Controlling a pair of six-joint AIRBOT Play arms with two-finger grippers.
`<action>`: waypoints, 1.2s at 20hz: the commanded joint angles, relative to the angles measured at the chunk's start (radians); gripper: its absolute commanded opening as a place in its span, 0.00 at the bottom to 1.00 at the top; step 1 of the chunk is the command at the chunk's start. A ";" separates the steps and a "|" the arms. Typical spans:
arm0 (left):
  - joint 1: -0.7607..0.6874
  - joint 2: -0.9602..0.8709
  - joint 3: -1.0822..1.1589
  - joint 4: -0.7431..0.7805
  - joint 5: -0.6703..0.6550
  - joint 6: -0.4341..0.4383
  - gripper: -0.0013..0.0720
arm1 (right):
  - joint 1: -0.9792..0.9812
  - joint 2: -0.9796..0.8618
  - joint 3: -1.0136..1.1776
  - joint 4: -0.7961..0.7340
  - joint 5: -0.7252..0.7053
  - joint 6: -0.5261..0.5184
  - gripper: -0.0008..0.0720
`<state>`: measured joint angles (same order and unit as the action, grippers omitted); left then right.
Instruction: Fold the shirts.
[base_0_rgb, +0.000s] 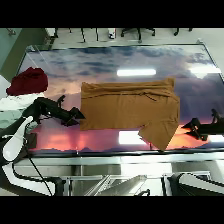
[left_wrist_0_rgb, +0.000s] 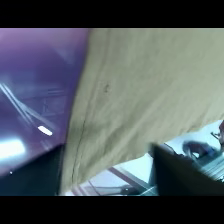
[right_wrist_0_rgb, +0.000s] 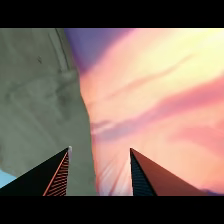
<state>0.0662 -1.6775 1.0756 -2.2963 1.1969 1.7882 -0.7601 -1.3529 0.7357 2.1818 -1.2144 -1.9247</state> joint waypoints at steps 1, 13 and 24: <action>-0.032 0.006 -0.036 -0.062 -0.048 0.037 0.44 | 0.041 -0.004 -0.095 0.003 0.045 -0.014 0.60; -0.034 0.036 0.072 0.006 0.079 -0.012 0.03 | 0.193 -0.006 -0.067 0.070 0.095 0.003 0.04; -0.067 0.336 -0.028 0.473 0.327 -0.205 0.03 | 0.222 0.524 -0.151 -0.452 -0.224 0.407 0.04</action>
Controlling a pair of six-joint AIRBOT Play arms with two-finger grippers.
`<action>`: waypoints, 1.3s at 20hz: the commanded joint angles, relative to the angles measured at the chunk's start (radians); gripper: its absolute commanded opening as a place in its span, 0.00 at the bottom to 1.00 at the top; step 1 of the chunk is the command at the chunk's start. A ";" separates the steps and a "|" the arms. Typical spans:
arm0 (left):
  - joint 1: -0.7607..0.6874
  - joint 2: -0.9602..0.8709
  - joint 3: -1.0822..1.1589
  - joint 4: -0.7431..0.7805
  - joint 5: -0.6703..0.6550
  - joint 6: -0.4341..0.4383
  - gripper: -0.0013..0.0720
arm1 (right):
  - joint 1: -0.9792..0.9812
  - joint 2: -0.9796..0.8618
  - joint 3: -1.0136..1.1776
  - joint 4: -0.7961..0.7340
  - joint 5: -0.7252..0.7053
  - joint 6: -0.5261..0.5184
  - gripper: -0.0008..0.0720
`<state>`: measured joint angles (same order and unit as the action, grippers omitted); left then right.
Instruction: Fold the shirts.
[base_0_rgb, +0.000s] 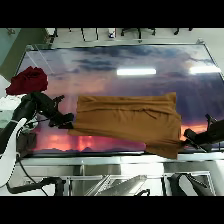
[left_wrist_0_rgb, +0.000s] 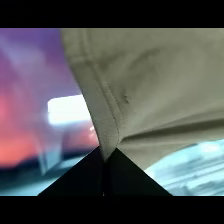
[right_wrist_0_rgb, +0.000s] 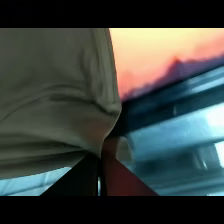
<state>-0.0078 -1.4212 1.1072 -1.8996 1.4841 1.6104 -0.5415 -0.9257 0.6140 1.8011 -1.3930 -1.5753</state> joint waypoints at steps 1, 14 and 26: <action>0.019 0.101 -0.100 0.074 0.019 -0.028 0.03 | 0.003 0.103 -0.029 -0.054 -0.016 0.053 0.04; -0.014 -0.232 0.313 -0.085 -0.252 -0.069 0.03 | 0.211 -0.344 0.275 0.403 0.583 -0.187 0.04; -0.043 -0.526 0.612 -0.092 -0.171 -0.083 0.08 | 0.222 -0.602 0.467 0.398 0.588 -0.237 0.42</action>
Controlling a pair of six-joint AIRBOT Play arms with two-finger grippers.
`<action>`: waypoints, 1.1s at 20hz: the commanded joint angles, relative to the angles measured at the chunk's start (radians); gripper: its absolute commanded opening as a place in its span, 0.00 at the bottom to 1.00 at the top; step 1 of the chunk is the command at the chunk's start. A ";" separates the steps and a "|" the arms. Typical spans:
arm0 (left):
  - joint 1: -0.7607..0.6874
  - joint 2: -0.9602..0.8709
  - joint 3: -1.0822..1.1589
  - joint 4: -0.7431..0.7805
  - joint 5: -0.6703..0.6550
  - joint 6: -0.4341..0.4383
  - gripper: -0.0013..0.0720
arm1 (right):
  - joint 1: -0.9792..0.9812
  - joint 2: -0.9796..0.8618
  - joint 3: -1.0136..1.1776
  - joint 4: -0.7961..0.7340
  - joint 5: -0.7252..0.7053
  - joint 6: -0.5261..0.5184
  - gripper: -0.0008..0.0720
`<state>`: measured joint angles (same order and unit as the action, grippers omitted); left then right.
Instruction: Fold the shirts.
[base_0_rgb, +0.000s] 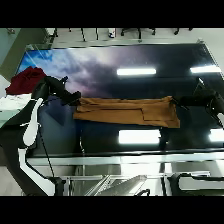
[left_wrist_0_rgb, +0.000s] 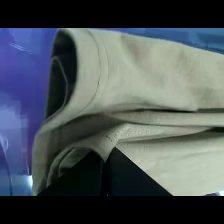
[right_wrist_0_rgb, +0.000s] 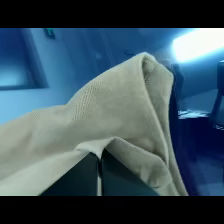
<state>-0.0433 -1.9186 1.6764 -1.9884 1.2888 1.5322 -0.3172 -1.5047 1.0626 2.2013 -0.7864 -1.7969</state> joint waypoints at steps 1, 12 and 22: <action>-0.008 -0.028 0.056 -0.003 0.034 -0.005 0.46 | -0.012 -0.023 0.044 -0.006 -0.071 -0.044 0.78; 0.091 -0.028 0.317 -0.003 0.333 -0.052 0.99 | -0.364 -0.154 0.131 -0.016 -0.631 -0.151 0.84; 0.007 0.006 0.354 -0.004 0.367 -0.041 0.99 | -0.204 -0.303 0.108 0.078 -0.526 -0.195 0.84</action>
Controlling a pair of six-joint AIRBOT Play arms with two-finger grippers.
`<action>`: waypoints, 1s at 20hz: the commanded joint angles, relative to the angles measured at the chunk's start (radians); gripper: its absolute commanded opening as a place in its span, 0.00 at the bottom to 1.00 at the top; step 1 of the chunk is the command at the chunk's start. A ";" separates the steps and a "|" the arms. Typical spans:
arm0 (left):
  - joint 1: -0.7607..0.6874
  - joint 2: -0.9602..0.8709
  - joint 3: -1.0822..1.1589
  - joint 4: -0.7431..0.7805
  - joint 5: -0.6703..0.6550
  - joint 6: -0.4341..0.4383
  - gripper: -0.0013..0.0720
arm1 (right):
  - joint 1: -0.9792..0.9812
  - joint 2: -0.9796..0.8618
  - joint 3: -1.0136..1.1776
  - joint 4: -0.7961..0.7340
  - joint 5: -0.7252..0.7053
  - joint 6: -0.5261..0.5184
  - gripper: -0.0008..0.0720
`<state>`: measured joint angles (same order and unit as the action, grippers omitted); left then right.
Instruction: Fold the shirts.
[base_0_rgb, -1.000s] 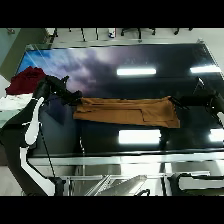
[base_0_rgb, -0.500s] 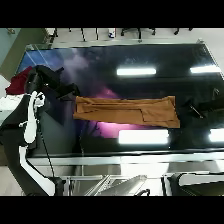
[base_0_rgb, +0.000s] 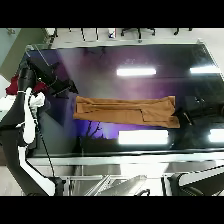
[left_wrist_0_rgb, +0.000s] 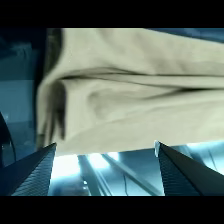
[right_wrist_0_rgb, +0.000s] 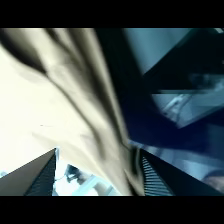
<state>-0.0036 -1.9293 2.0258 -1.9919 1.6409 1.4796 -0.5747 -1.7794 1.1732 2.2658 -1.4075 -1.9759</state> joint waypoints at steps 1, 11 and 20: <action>-0.055 0.027 0.005 0.000 0.016 0.012 0.99 | 0.072 -0.029 0.000 0.031 0.135 -0.015 0.83; -0.460 0.067 -0.121 0.005 -0.289 0.073 0.04 | 0.135 0.010 0.108 0.061 0.166 -0.011 0.04; -0.684 -0.259 -0.022 -0.159 -0.798 0.062 0.04 | 0.159 0.169 0.425 0.092 -0.203 0.000 0.04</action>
<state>-0.6388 -2.0747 1.9213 -2.0716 0.9688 1.5528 -0.4274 -1.6592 1.5063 2.3322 -1.5024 -1.9789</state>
